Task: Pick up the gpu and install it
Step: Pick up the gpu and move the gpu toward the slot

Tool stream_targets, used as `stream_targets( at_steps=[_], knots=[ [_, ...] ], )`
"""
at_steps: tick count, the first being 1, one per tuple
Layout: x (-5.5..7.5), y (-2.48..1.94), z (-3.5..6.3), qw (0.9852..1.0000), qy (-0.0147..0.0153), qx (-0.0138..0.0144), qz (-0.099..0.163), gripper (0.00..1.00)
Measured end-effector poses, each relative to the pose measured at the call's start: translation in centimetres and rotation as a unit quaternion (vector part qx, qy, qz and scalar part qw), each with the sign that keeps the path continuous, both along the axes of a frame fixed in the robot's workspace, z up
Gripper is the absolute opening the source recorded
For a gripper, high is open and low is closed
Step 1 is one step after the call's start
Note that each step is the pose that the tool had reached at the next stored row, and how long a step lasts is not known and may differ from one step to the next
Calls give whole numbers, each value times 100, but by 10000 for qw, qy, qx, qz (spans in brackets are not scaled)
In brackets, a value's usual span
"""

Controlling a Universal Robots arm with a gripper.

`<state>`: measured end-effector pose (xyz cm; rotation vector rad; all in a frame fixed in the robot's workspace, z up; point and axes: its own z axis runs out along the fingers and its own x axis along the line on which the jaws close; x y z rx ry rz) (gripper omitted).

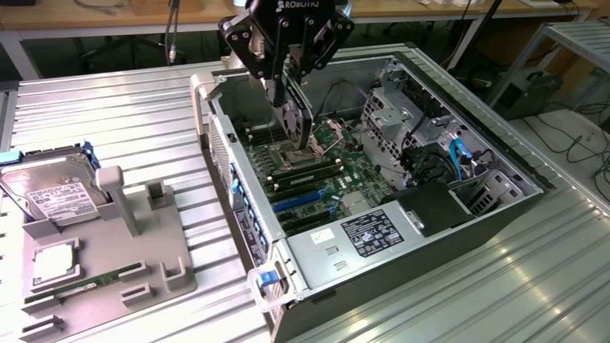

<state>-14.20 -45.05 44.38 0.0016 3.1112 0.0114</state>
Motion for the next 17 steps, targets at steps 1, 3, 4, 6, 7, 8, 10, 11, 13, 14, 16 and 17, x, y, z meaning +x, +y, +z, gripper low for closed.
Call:
stream_targets(
  at_steps=[1, 3, 4, 6, 7, 8, 10, 11, 13, 14, 16, 17],
  knots=[
    [6, 0, 0, 10000, 0, -1, 0, 27],
    [20, 0, 0, 10000, 0, -2, 0, 27],
    [26, 0, 0, 10000, 0, -2, 0, 27],
    [39, 0, 0, 10000, 0, -3, 0, 27],
    [45, 0, 0, 10000, 0, -3, 0, 27],
    [59, 0, 0, 10000, 0, -3, 0, 27],
    [73, 0, 0, 10000, 0, -3, 0, 27],
    [80, 0, 0, 10000, 0, -3, 0, 27],
    [94, 0, 1, 10000, 0, -4, 0, 27],
    [100, 0, 0, 10000, 0, -4, 0, 27],
    [112, 0, 0, 10000, 0, -4, 0, 27],
    [119, 0, 0, 10000, 0, -4, 0, 27]
  ],
)
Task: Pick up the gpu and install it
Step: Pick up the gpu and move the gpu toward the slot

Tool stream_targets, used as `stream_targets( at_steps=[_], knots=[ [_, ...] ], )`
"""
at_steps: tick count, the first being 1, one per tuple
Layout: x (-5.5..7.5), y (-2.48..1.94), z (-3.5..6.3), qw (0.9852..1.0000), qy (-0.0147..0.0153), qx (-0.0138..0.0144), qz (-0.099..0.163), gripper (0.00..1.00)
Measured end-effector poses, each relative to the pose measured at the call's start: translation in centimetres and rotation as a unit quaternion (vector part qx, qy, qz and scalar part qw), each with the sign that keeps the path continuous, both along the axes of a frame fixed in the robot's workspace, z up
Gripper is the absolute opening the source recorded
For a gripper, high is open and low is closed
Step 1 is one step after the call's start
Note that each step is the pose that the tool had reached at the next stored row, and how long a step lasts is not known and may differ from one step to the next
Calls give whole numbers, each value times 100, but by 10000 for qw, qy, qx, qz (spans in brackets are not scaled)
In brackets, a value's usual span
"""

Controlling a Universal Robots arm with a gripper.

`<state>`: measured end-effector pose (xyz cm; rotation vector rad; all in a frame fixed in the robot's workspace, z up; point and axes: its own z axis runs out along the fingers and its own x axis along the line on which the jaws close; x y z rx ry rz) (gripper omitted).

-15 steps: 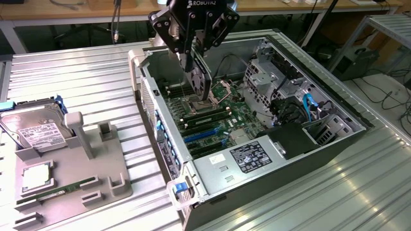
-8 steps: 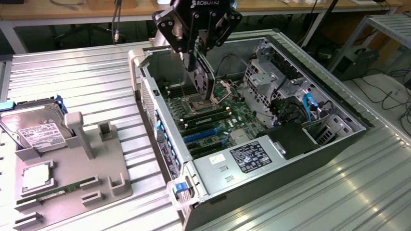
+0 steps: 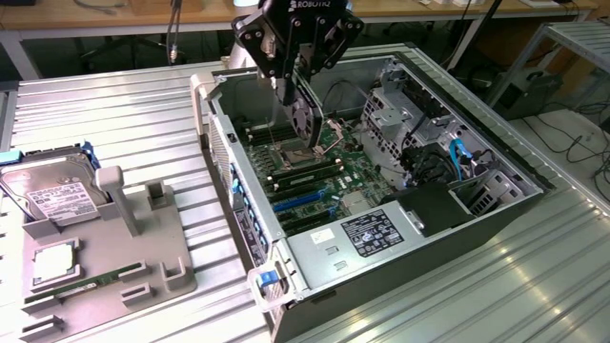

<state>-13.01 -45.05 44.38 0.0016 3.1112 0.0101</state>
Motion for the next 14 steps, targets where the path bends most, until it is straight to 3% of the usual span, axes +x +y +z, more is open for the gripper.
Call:
stream_targets(
  at_steps=[14],
  knots=[
    [141, 0, 0, 10000, 0, -1, 0, 27]
  ],
)
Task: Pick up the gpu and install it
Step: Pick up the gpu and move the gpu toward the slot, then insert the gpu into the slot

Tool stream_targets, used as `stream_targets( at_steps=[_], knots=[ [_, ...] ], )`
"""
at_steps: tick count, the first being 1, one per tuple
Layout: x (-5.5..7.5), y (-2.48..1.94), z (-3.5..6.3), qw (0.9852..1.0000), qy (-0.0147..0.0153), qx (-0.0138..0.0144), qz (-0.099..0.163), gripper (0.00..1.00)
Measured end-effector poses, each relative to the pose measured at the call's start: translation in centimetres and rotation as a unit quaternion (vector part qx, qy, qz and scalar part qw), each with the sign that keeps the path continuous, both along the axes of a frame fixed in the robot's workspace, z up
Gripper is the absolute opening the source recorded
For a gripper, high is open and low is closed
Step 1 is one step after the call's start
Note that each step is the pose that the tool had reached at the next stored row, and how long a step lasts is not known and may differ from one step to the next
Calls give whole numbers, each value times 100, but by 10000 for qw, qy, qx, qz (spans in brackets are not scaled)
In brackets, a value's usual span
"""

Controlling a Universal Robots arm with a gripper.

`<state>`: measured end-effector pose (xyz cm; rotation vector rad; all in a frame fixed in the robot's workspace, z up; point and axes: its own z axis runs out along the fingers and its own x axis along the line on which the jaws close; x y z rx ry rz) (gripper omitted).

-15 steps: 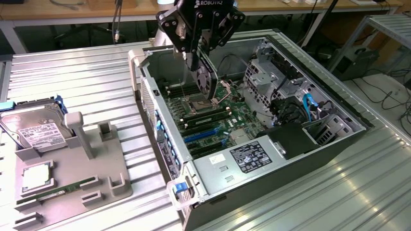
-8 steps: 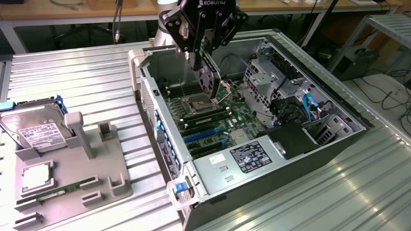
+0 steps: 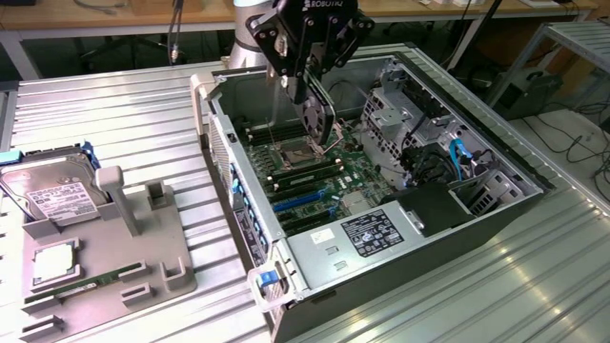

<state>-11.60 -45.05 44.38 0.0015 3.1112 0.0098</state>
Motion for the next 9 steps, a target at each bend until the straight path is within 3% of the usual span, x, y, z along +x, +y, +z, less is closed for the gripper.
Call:
stream_targets(
  at_steps=[3, 5, 7, 8, 9],
  knots=[
    [110, 0, 0, 10000, 0, 0, -1, 27],
    [400, 4, -2, 10000, 0, -2, -1, 27],
    [706, 66, -14, 10000, 0, -1, -1, 27],
    [803, 67, -20, 10000, 0, -2, -2, 27],
    [803, 66, -20, 10000, 0, -4, -1, 27]
  ],
)
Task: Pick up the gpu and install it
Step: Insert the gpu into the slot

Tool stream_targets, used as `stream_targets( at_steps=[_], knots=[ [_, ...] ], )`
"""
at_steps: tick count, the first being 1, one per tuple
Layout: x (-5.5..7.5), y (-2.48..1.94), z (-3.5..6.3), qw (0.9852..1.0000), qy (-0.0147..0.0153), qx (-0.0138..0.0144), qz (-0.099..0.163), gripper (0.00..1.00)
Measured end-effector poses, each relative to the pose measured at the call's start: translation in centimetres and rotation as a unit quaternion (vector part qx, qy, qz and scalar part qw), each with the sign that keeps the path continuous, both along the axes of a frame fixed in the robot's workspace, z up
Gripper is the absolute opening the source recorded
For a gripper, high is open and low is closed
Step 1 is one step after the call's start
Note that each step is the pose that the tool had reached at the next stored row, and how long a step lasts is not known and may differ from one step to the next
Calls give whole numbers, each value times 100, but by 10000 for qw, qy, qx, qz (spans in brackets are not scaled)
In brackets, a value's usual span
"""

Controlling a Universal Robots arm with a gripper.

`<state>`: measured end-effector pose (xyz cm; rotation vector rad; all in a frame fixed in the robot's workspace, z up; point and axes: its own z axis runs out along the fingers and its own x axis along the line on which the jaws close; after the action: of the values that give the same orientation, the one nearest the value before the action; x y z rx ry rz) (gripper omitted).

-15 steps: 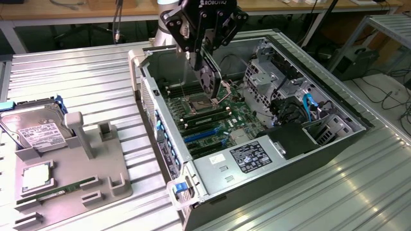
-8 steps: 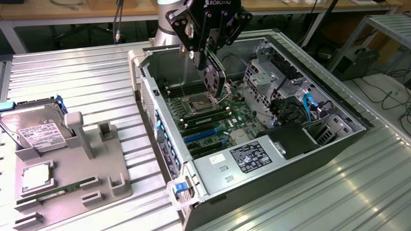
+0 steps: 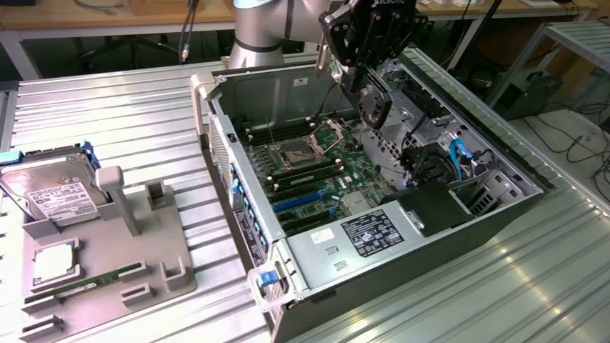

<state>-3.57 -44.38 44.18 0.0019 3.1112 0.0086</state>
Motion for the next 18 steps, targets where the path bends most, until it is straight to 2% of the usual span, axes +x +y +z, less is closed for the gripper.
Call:
stream_targets(
  at_steps=[1, 2, 3, 4, 5, 6, 18],
  knots=[
    [0, 0, 0, 10000, 0, -2, 12, 27],
    [-12, 0, 0, 9996, 0, -3, 277, 27],
    [-37, -6, 0, 9981, 0, -3, 615, 27],
    [-38, -6, 0, 9958, 0, -3, 915, 27],
    [-39, -7, 0, 9939, 0, -3, 1099, 27],
    [-40, -7, 0, 9932, 0, -3, 1165, 27],
    [-41, -7, 0, 9882, 0, -3, 1530, 27]
  ],
)
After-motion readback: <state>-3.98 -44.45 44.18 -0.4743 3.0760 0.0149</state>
